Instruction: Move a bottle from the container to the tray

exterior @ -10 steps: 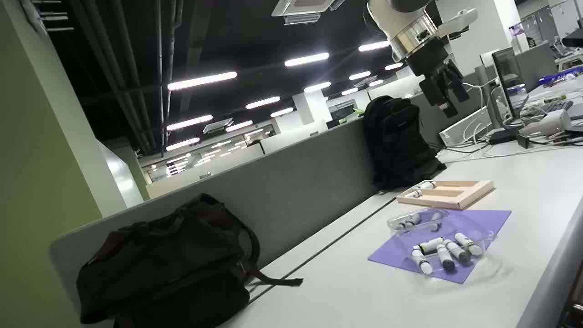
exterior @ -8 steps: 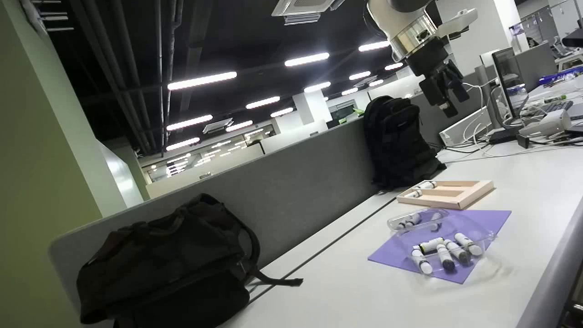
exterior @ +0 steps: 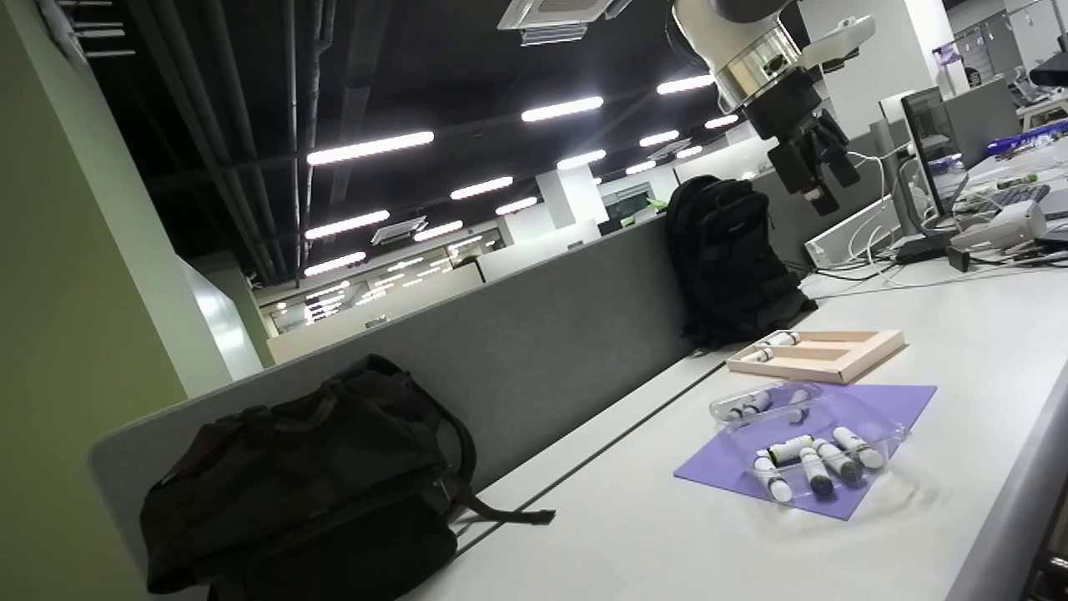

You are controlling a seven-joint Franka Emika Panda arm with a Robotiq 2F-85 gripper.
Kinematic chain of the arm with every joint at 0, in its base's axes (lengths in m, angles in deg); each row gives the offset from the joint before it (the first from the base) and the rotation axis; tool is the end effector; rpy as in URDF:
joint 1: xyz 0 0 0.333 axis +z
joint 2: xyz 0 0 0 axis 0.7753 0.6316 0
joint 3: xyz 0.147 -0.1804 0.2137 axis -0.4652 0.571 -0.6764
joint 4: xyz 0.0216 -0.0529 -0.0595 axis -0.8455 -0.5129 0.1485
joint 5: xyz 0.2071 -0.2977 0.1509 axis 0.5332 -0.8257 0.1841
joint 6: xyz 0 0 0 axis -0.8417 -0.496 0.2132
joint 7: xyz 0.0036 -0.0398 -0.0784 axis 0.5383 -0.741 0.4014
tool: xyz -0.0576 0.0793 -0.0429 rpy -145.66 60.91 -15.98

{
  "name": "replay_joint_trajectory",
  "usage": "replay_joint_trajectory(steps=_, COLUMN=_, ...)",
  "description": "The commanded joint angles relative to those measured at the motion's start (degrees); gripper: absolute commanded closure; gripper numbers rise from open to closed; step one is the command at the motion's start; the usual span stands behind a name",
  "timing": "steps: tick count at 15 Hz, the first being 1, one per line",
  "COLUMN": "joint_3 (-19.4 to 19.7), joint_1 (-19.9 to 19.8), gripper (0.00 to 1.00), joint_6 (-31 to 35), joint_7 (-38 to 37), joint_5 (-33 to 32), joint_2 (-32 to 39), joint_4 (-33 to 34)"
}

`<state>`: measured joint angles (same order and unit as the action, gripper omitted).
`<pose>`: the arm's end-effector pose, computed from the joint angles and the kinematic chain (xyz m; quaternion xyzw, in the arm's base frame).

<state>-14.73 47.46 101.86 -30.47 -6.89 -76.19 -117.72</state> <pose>0.3676 -0.0133 0.4052 0.9931 0.0416 -0.0551 0.0947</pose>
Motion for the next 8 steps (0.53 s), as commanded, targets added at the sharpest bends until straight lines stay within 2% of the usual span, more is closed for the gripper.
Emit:
replay_joint_trajectory(steps=1, joint_3=0.83, joint_1=0.9, gripper=0.0, joint_6=-0.17, joint_7=-0.37, joint_5=-0.4, joint_2=0.03, joint_4=0.09)
replay_joint_trajectory(steps=6, joint_3=0.83, joint_1=0.9, gripper=0.0, joint_6=-0.17, joint_7=-0.37, joint_5=-0.4, joint_2=0.03, joint_4=0.09)
replay_joint_trajectory(steps=8, joint_3=1.46, joint_1=1.0, gripper=0.0, joint_6=4.69, joint_7=-0.39, joint_5=0.16, joint_2=1.91, joint_4=0.63)
